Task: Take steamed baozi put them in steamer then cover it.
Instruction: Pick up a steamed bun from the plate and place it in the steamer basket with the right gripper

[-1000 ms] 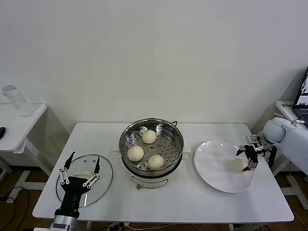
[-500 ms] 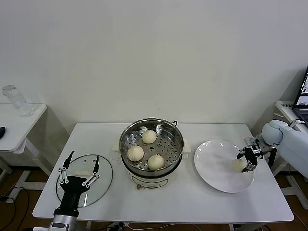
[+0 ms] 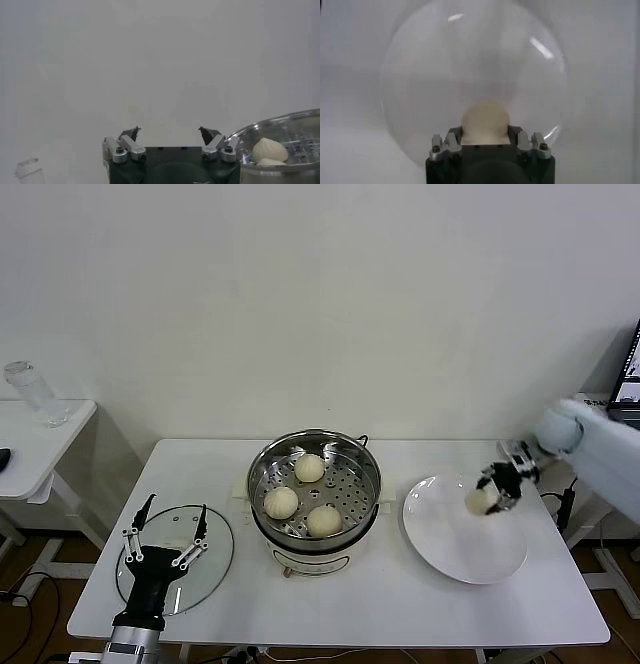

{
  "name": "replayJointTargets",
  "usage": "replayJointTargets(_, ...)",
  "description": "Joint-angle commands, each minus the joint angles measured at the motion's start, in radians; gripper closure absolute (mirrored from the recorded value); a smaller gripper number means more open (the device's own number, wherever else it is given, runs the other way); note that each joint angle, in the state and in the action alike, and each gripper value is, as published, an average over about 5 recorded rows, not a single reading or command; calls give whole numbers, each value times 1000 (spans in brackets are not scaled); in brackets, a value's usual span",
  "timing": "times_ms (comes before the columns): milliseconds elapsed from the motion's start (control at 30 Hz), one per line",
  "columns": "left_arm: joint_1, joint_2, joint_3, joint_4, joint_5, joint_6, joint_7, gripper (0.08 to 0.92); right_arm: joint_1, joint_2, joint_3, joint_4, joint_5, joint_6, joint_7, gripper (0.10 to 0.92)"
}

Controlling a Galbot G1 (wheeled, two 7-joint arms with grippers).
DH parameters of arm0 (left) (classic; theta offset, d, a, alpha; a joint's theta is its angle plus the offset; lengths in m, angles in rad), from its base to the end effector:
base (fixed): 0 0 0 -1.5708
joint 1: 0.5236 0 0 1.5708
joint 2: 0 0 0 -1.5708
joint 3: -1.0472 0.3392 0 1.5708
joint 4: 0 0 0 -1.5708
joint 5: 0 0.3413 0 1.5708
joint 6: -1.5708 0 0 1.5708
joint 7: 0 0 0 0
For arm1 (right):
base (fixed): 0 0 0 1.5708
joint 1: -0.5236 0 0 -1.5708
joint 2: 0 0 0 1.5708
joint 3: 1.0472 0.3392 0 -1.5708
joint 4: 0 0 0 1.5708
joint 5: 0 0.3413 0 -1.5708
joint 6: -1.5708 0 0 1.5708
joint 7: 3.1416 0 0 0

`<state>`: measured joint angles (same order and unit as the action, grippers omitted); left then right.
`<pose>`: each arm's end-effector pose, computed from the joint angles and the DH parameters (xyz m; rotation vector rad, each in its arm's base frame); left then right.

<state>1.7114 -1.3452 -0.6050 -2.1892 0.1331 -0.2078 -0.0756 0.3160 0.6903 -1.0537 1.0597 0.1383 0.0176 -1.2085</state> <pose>0.1364 0.0537 -0.2753 0.0518 2.9109 0.5105 0.5396 -0.2007 -0.1156 1.3919 -1.3752 1.3322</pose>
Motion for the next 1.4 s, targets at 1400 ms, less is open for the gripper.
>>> replayJointTargets(1400, -7, -4, -9, 0, -1, -13, -8, 177, 336, 580, -489, 101, 270, -220, 52, 382)
